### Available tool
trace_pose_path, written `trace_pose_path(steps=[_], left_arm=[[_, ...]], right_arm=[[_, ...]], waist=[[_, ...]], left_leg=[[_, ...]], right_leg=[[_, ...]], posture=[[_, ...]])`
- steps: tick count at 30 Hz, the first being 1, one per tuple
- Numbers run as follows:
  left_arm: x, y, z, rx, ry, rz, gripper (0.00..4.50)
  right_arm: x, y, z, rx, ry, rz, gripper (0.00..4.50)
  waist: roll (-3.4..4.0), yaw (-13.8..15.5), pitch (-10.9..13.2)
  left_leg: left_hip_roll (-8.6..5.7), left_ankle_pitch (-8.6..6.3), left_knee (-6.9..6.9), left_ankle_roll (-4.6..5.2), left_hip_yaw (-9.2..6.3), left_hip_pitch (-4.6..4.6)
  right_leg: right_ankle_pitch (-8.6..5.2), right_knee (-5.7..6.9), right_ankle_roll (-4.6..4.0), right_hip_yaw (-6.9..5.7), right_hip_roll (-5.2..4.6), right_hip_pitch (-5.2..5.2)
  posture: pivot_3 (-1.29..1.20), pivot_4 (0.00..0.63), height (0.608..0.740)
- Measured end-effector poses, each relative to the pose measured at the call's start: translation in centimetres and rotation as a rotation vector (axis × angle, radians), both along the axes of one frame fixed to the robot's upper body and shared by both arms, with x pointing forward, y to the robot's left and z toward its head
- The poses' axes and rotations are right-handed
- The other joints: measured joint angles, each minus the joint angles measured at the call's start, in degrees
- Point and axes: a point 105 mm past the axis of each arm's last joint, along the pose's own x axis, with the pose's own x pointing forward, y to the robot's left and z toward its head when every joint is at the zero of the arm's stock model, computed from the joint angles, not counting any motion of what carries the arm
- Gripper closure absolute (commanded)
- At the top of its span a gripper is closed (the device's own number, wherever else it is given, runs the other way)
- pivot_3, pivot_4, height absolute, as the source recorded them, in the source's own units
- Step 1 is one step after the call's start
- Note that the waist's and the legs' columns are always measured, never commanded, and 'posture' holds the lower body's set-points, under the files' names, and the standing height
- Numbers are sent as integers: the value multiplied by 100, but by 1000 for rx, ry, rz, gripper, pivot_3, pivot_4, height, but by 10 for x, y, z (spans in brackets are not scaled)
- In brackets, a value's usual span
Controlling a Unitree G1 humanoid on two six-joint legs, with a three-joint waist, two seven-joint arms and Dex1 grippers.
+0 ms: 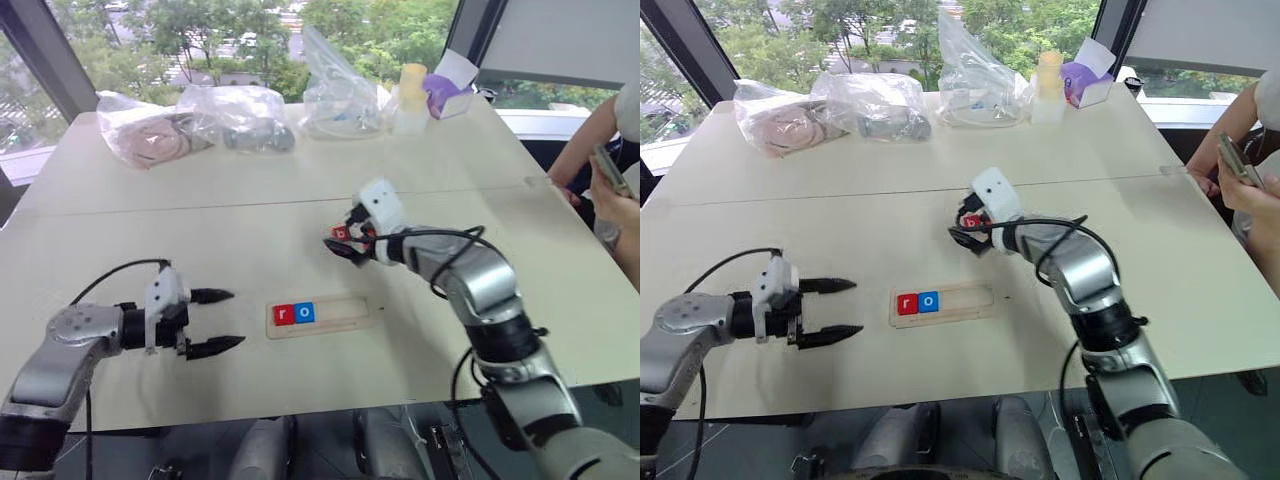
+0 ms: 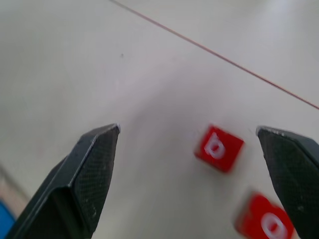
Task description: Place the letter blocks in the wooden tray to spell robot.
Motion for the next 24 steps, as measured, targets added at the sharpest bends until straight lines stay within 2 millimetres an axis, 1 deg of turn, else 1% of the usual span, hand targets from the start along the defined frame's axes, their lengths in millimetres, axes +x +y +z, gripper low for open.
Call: trace_pose_path(steps=[3,7,9,13,19,24], left_arm=[[4,-6,16,-52,-29,28,44],[2,-12,22,-66,-32,27,44],[2,-14,26,-78,-35,27,44],[5,-15,31,-83,-46,31,44],[12,-20,54,-114,-117,36,44],[12,-25,55,-133,-125,52,44]], right_arm=[[6,6,-6,7,67,-73,0],[15,2,-15,-5,142,-210,0],[16,-1,-21,0,172,-243,0],[20,-3,-34,2,212,-278,0],[30,7,-37,19,197,-305,0],[34,10,-39,14,189,-321,0]], waist=[[0,-7,0],[0,-28,0],[1,-26,0],[1,-44,0],[2,-79,0],[1,-123,-1]], left_leg=[[-6,4,-5,-6,0,0],[-14,14,-28,-20,-1,1],[-14,14,-33,-21,-2,2],[-15,15,-34,-21,-1,2],[-16,16,-35,-23,-2,5],[-17,17,-34,-23,-4,6]], right_leg=[[8,1,8,-2,7,-2],[12,2,14,-1,6,-14],[12,2,13,-2,7,-16],[12,2,14,-2,11,-16],[12,8,14,-2,14,-15],[12,10,15,-2,14,-12]], posture=[[0,150,740],[0,150,740],[0,150,740],[0,150,740],[0,150,740],[0,150,740]])
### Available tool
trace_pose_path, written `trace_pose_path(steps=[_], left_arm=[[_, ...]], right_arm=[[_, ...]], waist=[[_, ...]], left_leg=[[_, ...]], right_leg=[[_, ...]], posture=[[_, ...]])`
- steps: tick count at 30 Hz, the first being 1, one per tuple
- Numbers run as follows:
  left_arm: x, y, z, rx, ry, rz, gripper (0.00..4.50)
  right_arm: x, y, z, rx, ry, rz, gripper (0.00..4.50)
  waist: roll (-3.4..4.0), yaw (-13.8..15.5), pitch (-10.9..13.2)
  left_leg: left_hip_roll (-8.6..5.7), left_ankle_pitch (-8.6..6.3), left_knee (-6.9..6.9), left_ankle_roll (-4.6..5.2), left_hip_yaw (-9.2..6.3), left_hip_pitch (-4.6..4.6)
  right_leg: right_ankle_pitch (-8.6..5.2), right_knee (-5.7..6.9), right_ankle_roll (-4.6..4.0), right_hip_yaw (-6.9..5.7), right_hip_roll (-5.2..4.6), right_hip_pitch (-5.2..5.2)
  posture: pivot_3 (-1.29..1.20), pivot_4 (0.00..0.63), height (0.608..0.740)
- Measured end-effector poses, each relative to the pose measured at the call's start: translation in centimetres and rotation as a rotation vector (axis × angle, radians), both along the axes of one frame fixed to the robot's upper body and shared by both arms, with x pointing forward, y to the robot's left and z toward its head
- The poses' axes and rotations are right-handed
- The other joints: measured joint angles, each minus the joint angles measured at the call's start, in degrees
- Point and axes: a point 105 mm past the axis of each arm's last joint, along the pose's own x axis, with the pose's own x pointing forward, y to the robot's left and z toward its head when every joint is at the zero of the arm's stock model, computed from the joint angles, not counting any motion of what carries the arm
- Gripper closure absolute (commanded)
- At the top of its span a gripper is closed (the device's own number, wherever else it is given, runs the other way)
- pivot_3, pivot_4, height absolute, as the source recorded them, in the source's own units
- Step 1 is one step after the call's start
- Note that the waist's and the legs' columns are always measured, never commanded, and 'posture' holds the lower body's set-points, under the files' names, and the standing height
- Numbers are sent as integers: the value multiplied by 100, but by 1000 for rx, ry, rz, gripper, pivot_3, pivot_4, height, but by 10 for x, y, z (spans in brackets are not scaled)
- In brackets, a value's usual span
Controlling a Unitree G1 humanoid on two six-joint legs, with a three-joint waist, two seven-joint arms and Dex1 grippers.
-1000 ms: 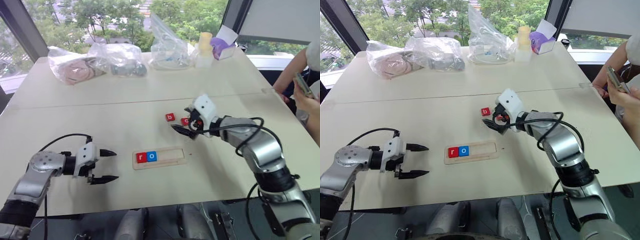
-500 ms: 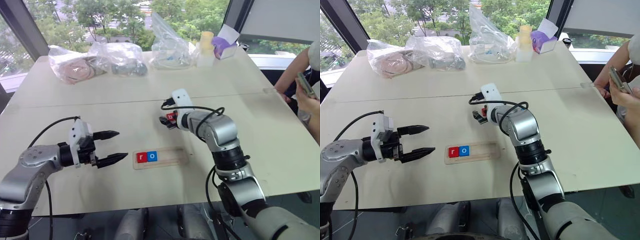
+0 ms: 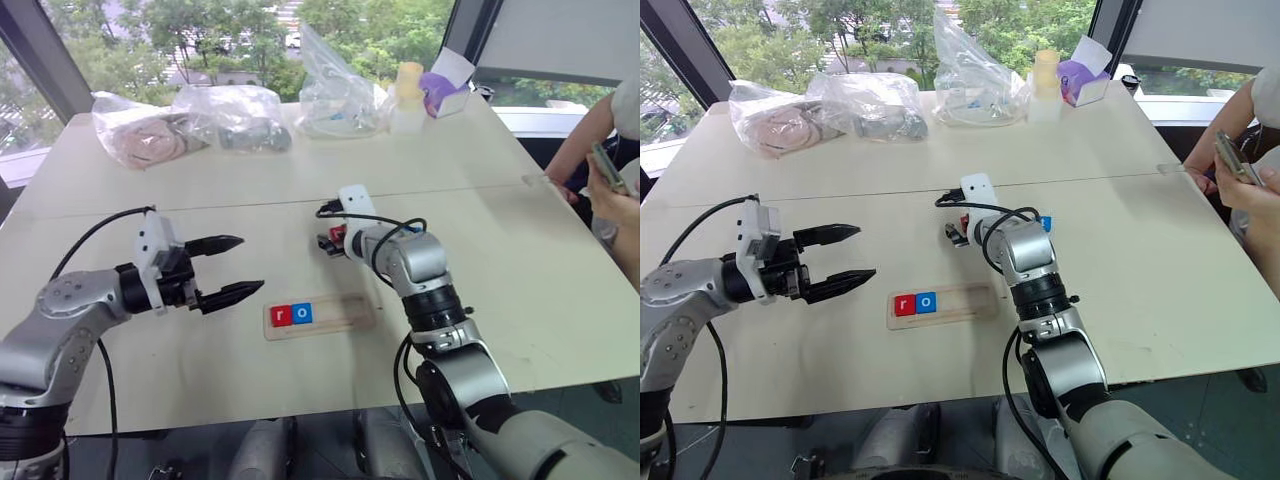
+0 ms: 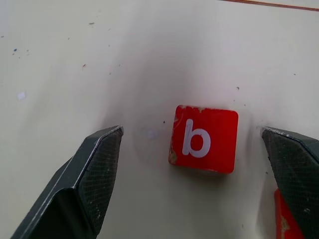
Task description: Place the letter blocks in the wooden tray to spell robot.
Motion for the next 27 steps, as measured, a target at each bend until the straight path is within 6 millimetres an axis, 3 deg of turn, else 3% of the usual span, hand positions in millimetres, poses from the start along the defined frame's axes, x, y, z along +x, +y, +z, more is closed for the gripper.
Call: trace_pose_path(steps=[2,5,10,20,27], left_arm=[[0,-1,0,-6,-2,4,44],[1,-1,0,-12,-5,9,0],[4,-2,-1,-21,-23,36,0],[7,-6,-6,-36,-17,49,0],[11,-10,-4,-46,-38,39,0]], right_arm=[[0,3,-1,-8,4,3,0],[0,4,-2,-34,-3,1,855],[0,4,-3,-61,-14,0,3373],[6,-6,5,-127,-47,11,3361],[-2,-36,59,-66,-80,-25,3361]], waist=[[0,-21,0],[0,-38,0],[0,-50,0],[2,-44,1],[4,-32,2]], left_leg=[[0,0,0,0,0,1],[0,1,-1,-1,-2,2],[0,1,-1,-1,-2,2],[-3,2,0,-3,-2,4],[-4,2,-4,-2,-5,0]], right_leg=[[0,2,0,0,0,0],[0,2,0,0,1,0],[0,2,0,0,2,0],[0,8,0,0,1,0],[-1,3,0,0,-1,-2]], posture=[[0,150,740],[0,150,740],[0,150,740],[0,150,740],[0,150,740]])
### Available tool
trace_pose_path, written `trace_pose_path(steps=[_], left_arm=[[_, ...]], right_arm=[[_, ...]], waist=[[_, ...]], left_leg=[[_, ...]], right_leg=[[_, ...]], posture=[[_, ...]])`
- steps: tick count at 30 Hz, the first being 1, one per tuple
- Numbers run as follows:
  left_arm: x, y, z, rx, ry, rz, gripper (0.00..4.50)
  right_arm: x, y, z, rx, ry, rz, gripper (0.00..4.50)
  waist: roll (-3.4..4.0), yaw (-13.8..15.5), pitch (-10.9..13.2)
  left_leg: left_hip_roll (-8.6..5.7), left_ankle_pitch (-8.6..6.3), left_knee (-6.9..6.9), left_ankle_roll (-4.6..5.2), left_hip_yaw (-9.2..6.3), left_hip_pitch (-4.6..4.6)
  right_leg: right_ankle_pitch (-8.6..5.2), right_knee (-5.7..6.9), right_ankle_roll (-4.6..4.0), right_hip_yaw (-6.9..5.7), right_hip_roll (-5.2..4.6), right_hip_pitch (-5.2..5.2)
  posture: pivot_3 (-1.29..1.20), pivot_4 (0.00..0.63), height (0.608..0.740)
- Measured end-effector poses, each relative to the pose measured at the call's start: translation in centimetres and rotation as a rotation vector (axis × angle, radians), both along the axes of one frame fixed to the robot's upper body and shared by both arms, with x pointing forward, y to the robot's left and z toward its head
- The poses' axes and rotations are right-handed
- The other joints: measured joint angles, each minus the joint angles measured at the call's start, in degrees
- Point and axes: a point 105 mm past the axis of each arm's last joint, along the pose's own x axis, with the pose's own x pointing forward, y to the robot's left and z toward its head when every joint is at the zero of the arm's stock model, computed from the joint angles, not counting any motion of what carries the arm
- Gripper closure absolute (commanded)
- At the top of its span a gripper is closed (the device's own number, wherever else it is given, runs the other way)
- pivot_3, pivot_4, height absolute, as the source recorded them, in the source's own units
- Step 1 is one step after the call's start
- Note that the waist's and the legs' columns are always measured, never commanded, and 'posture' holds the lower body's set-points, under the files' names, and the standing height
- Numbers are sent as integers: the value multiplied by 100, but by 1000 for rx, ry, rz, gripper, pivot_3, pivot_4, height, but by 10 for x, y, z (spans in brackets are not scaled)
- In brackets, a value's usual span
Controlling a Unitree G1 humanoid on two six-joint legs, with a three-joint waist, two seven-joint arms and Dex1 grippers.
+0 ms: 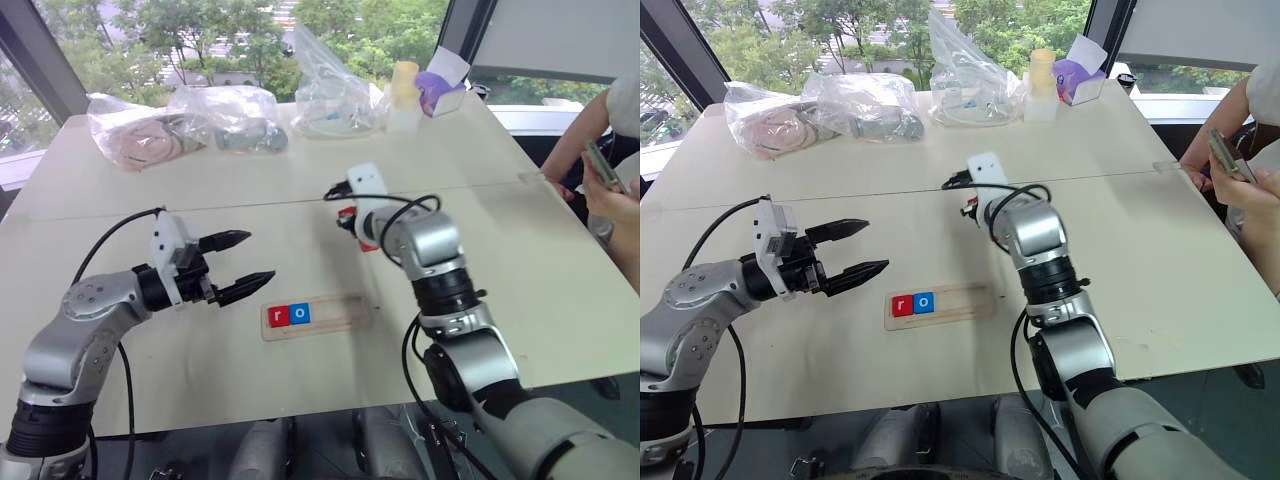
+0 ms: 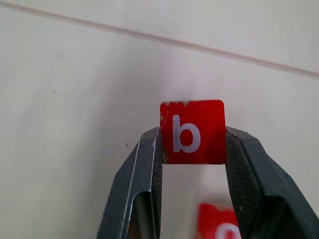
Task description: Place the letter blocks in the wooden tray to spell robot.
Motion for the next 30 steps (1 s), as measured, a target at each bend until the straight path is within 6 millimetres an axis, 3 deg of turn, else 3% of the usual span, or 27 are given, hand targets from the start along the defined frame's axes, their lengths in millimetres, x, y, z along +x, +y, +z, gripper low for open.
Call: trace_pose_path(steps=[4,5,8,15,26,28,30], left_arm=[[2,-1,-2,-5,6,-5,0],[2,-2,-1,-6,6,-13,0],[1,-1,-5,-4,22,-24,0],[-5,-7,0,-14,23,-116,0],[-23,-11,-1,27,59,-265,0],[-26,-10,-1,47,64,-290,0],[-28,-9,-1,55,67,-305,0]], right_arm=[[-24,-37,14,5,6,-44,3361],[-35,-50,9,0,15,-54,3361],[-73,-91,-32,-27,127,-96,3361],[-124,-106,-67,-26,204,-67,3361],[-133,-88,-76,43,207,-84,3361],[-134,-87,-75,49,205,-81,2222],[-134,-86,-74,53,203,-81,1408]], waist=[[-2,34,-1],[-5,68,-3],[1,137,1],[1,120,1],[0,153,2],[0,150,2],[0,151,2]], left_leg=[[0,0,0,1,-4,-2],[0,-1,0,2,-11,-2],[-5,-4,2,7,-3,-3],[5,-3,11,9,0,6],[2,-2,13,10,-1,4],[3,-2,13,10,-1,4],[3,-2,13,10,-1,5]], right_leg=[[0,-7,0,-4,-3,3],[-2,-15,1,-12,-4,12],[-3,-25,3,-12,-14,18],[-15,-21,-15,-10,-4,28],[-16,-25,-17,-10,-8,30],[-17,-25,-18,-10,-8,30],[-17,-25,-18,-10,-8,31]], posture=[[0,150,740],[0,150,740],[0,150,740],[0,150,740],[0,150,740],[0,150,740],[0,150,740]])
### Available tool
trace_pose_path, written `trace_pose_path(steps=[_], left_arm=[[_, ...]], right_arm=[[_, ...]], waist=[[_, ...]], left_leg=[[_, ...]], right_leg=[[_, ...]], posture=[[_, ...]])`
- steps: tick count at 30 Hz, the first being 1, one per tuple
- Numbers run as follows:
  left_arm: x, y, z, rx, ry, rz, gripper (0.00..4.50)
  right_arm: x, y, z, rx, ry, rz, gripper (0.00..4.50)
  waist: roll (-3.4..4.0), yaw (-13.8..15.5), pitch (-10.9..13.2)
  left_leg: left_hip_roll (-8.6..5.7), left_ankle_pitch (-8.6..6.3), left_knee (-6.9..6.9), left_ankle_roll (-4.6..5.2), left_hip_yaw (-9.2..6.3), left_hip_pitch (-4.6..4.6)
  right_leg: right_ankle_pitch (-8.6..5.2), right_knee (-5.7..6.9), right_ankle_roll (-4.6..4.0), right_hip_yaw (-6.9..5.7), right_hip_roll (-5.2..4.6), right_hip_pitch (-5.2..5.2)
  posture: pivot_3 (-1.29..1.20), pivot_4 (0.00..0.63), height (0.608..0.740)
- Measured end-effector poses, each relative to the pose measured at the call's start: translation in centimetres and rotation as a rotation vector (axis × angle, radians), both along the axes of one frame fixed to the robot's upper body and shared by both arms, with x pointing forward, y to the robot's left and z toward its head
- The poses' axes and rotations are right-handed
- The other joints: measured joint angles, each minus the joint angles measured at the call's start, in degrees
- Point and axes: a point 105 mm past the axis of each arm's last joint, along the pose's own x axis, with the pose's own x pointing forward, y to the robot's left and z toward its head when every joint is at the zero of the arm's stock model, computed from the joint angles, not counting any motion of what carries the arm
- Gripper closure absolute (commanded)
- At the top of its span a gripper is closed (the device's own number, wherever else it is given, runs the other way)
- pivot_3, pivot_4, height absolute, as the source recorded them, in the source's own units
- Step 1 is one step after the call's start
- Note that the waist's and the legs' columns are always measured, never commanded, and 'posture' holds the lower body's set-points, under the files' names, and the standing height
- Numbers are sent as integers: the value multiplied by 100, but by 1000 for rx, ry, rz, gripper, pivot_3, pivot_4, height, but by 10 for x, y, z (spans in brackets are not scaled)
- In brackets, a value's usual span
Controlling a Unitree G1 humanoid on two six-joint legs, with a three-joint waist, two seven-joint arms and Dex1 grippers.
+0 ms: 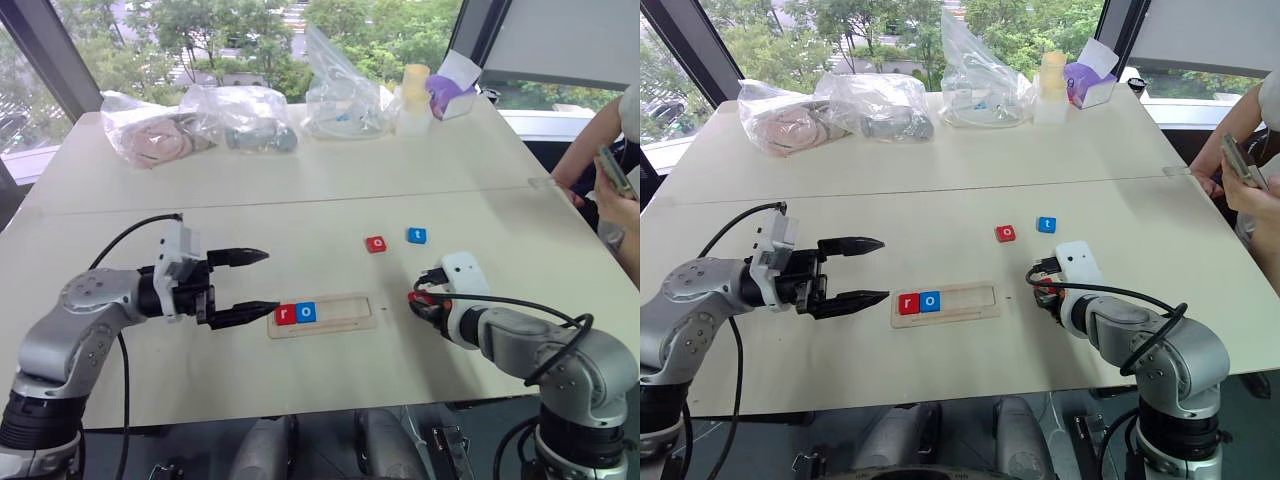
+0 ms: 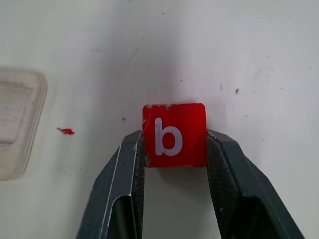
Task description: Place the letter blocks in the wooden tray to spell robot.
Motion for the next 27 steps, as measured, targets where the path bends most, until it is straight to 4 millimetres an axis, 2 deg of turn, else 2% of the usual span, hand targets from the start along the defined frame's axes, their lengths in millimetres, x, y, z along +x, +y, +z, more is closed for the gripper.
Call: trace_pose_path(steps=[1,3,8,13,15,19,24,27], left_arm=[[-2,0,0,8,2,-14,0],[-2,1,1,16,0,-19,0],[3,-3,10,-60,21,-7,0],[0,1,12,-81,38,-2,0],[-2,2,10,-77,50,-9,0],[-9,5,3,-56,68,-26,0],[-16,6,-6,-16,71,-43,0],[-18,8,-7,-11,62,-35,0]], right_arm=[[-1,1,1,4,2,16,699],[-4,-1,6,-30,11,80,21],[-4,-15,46,-171,-9,279,21],[-6,-14,61,-227,-81,638,21],[1,-18,58,-238,-140,780,21],[13,-36,34,-319,-150,973,21],[24,-27,12,-313,-157,1143,21],[28,-23,10,-311,-158,1193,21]], waist=[[0,-1,0],[8,4,7],[2,3,13],[3,-9,15],[-2,-30,17],[-2,-20,21],[0,-11,25],[2,17,27]], left_leg=[[0,0,0,0,0,-1],[-3,0,2,1,2,-3],[3,-1,10,3,-4,-2],[1,-6,4,12,9,-2],[1,-7,7,12,19,0],[1,-7,13,12,18,1],[2,-7,13,11,14,3],[-2,-7,15,10,11,1]], right_leg=[[0,-1,0,0,0,0],[0,-5,0,0,-4,1],[-7,-7,8,-10,1,10],[-17,-13,25,-11,-2,11],[-16,-14,25,-5,-4,11],[-15,-12,18,0,-4,12],[-14,-7,16,2,-4,11],[-14,-7,16,2,-10,11]], posture=[[0,150,740],[0,150,740],[0,150,740],[0,150,740],[0,150,740],[0,150,740],[0,150,740],[0,150,740]])
